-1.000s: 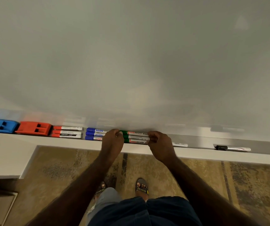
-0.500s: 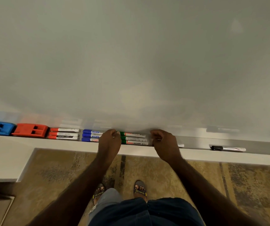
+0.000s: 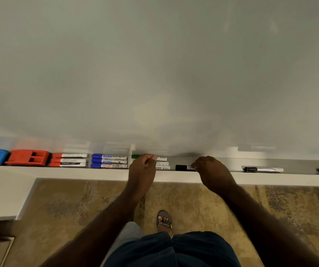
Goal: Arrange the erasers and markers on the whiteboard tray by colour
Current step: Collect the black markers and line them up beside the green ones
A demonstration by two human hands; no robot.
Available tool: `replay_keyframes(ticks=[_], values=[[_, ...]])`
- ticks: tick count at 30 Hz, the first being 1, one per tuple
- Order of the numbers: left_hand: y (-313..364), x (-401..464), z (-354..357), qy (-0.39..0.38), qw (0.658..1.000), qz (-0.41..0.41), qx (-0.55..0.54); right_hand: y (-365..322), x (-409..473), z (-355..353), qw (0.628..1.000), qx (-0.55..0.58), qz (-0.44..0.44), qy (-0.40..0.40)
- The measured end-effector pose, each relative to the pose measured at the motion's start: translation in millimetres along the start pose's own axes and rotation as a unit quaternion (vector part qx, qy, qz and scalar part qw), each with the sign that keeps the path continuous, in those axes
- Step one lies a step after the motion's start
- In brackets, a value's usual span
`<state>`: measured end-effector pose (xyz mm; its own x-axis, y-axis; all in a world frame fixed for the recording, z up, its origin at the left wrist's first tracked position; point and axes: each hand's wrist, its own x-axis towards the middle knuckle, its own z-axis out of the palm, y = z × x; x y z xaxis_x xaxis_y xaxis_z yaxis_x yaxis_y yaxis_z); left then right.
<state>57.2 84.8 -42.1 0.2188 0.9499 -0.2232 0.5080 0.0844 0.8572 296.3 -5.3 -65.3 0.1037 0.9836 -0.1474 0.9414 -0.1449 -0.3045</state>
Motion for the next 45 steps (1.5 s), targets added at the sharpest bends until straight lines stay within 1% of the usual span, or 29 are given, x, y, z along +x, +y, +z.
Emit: replay_keyframes(ticks=[3,6,8,11,16,18,21,27,30,32,35,37,39,42,45], values=[[1.1,-8.3,12.3,-0.056,0.997,-0.015,-0.047,1.3,-1.5,1.3,1.0,0.006,-0.002,0.008],[2.0,-15.8,24.2,-0.12,0.987,-0.043,-0.1,1.9,-1.8,0.2,0.999,0.023,-0.02,0.013],[5.2,-20.2,31.7,-0.166,0.973,-0.085,-0.138,3.9,-1.8,-0.8,0.999,0.032,-0.041,0.012],[9.0,-25.9,43.4,-0.212,0.945,-0.14,-0.205,7.7,-1.1,-1.4,0.997,0.028,-0.067,0.009],[11.9,-31.0,58.8,-0.268,0.913,-0.193,-0.241,9.7,1.1,-1.8,0.995,0.031,-0.092,0.026],[12.6,-30.3,64.8,-0.278,0.898,-0.214,-0.264,10.4,2.2,-2.6,0.995,0.03,-0.096,0.025],[12.2,-26.8,70.0,-0.271,0.873,-0.252,-0.316,7.9,1.2,-3.8,0.994,0.044,-0.093,0.024],[18.1,-21.3,79.5,-0.267,0.83,-0.302,-0.387,-1.6,-15.6,-14.4,0.988,0.121,-0.051,0.084],[22.9,-21.7,85.3,-0.29,0.805,-0.289,-0.429,-6.6,-26.1,-21.6,0.977,0.19,-0.023,0.091],[25.8,-23.3,89.6,-0.299,0.796,-0.274,-0.449,-9.1,-33.2,-25.1,0.97,0.222,-0.015,0.094],[27.6,-24.1,96.4,-0.305,0.794,-0.255,-0.46,-6.8,-41.8,-26.9,0.961,0.258,0.001,0.098],[26.3,-23.3,99.2,-0.309,0.797,-0.247,-0.457,-0.7,-46.7,-25.9,0.956,0.27,0.014,0.116],[25.6,-21.2,102.9,-0.303,0.795,-0.259,-0.457,10.4,-52.0,-25.3,0.958,0.247,0.039,0.143],[29.7,-18.7,109.2,-0.292,0.791,-0.277,-0.46,36.8,-59.4,-23.6,0.964,0.169,0.093,0.183],[34.0,-16.0,114.7,-0.294,0.793,-0.278,-0.455,65.8,-67.3,-20.9,0.967,0.092,0.152,0.184]])
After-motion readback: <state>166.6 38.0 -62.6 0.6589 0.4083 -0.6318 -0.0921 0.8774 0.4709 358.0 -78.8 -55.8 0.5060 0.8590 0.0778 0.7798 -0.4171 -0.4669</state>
